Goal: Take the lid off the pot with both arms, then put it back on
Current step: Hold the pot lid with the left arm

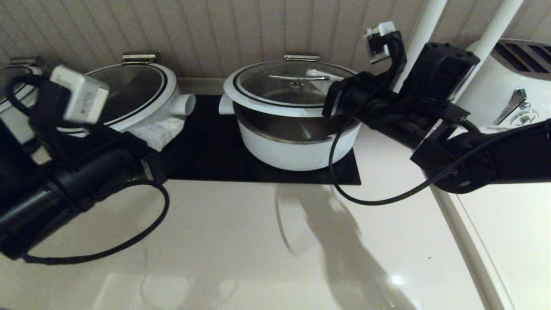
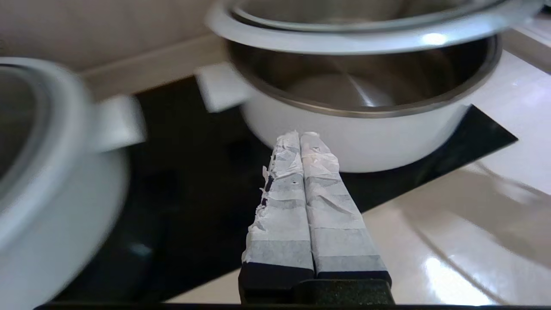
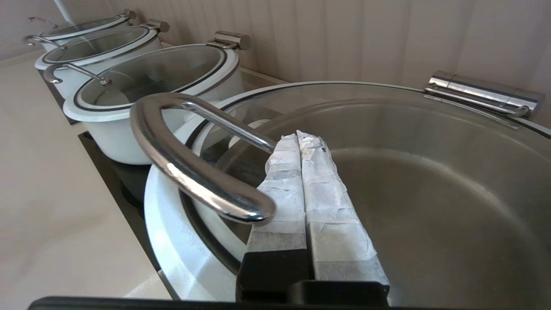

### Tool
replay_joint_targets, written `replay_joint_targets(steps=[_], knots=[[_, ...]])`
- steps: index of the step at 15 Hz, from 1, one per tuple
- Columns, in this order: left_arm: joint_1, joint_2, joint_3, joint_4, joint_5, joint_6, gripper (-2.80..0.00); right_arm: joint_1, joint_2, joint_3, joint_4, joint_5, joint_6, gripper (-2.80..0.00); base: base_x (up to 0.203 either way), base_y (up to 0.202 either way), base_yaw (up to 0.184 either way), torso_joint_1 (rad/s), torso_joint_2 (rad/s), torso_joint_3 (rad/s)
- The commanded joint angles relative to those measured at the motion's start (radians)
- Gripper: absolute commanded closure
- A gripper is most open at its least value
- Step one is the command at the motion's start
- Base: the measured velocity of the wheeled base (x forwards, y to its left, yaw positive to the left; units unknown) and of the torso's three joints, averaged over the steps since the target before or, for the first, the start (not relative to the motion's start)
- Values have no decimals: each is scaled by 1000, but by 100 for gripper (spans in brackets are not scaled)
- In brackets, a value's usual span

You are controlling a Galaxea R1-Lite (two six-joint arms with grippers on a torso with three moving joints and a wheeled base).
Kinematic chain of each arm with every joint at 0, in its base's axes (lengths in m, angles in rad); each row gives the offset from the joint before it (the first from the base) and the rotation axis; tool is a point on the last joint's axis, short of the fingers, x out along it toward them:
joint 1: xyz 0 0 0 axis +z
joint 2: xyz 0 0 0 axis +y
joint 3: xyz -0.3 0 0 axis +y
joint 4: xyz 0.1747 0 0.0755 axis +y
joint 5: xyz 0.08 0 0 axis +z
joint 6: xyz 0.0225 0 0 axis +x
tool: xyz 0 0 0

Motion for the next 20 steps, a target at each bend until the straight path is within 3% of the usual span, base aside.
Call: replay_joint_targets(steps=[1,6,20], knots=[[-37,156,-4,-81,1,-1,0,0,0,-1,-5,2,0,0,0,0,0,0,0,0],[-98,317,-95,-187,12,-2,0,-1,0,-8,-3,2,0,0,0,0,0,0,0,0],[-100,453,-297,-190,21,-3,0,0,2,-7,-6,2,0,0,0,0,0,0,0,0]])
